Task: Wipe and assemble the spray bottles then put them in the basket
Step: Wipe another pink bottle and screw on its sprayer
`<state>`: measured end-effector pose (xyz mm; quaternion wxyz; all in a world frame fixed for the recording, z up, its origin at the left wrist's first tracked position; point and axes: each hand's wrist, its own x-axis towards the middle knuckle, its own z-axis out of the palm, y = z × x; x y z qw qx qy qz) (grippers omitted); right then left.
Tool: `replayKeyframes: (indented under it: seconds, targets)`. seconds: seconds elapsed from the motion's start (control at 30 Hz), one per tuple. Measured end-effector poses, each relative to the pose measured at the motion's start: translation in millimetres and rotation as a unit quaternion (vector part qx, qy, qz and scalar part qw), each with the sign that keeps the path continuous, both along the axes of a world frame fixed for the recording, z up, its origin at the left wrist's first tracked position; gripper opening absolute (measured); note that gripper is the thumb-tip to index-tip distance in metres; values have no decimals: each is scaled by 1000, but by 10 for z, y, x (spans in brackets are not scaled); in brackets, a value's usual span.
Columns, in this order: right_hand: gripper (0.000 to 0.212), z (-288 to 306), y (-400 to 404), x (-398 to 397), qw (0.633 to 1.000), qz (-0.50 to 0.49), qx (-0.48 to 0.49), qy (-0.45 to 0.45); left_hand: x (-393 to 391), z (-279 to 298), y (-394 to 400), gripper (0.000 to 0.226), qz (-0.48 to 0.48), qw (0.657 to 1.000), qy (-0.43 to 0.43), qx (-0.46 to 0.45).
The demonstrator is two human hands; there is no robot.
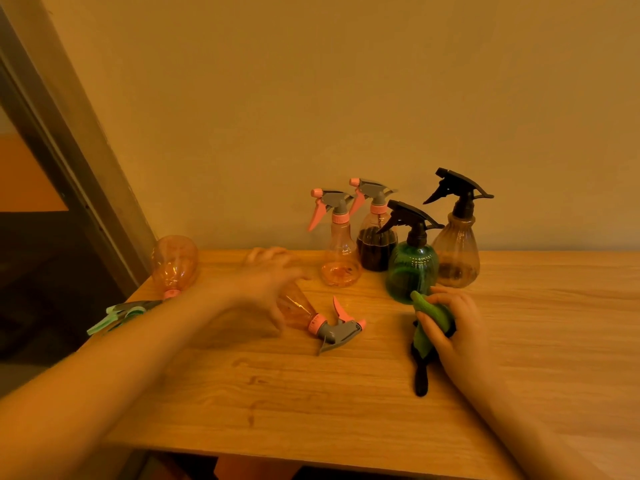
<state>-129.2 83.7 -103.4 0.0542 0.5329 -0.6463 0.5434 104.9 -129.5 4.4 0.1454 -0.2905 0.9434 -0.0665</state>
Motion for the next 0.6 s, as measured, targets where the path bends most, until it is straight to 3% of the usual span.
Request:
replayKeyframes:
  seconds: [0.07,0.17,0.6]
  targets:
    - [31,5,-5,0,1000,-1,0,3,140,26,-200,99,28,999,8,46]
    - [32,13,-2,3,1000,-2,3,3,293,-40,-343,85,40,983,92,156]
    - [29,69,26,122,997,49,58,6,667,-153,-103,66,22,951,179,251]
